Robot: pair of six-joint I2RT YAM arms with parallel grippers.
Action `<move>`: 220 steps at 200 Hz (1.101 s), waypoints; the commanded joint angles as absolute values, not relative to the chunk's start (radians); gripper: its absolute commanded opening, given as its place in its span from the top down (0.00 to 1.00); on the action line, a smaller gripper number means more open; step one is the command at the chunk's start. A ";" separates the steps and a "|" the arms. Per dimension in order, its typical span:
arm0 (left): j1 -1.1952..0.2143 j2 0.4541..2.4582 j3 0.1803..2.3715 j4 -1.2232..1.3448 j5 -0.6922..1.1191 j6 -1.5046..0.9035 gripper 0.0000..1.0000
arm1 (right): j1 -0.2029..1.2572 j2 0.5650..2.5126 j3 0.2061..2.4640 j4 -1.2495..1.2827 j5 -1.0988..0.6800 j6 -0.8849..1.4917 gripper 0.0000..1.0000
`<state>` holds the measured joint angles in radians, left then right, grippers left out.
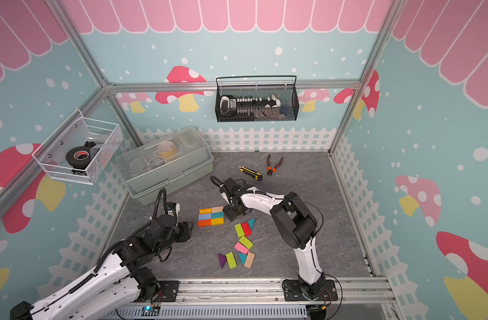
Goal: Assemble a piece of candy with building blocks
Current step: Pick up the building block from the center of the board.
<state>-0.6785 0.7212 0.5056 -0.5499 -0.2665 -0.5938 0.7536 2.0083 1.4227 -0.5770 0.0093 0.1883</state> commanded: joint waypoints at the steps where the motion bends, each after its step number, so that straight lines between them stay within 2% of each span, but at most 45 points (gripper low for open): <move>1: -0.686 0.714 0.511 -0.568 -0.287 -0.577 0.44 | 0.750 2.033 1.452 -0.606 0.008 0.209 0.27; 86: -0.688 0.714 0.509 -0.569 -0.291 -0.580 0.44 | 0.751 2.045 1.473 -0.624 -0.003 0.222 0.46; 124: -0.688 0.713 0.508 -0.569 -0.298 -0.578 0.44 | 0.750 2.022 1.497 -0.636 0.028 0.266 0.49; 166: -0.687 0.694 0.505 -0.578 -0.348 -0.584 0.45 | 0.750 2.076 1.681 -0.719 0.045 0.378 0.51; 220: -0.688 0.643 0.466 -0.575 -0.436 -0.581 0.45 | 0.754 2.235 1.978 -0.812 -0.002 0.552 0.53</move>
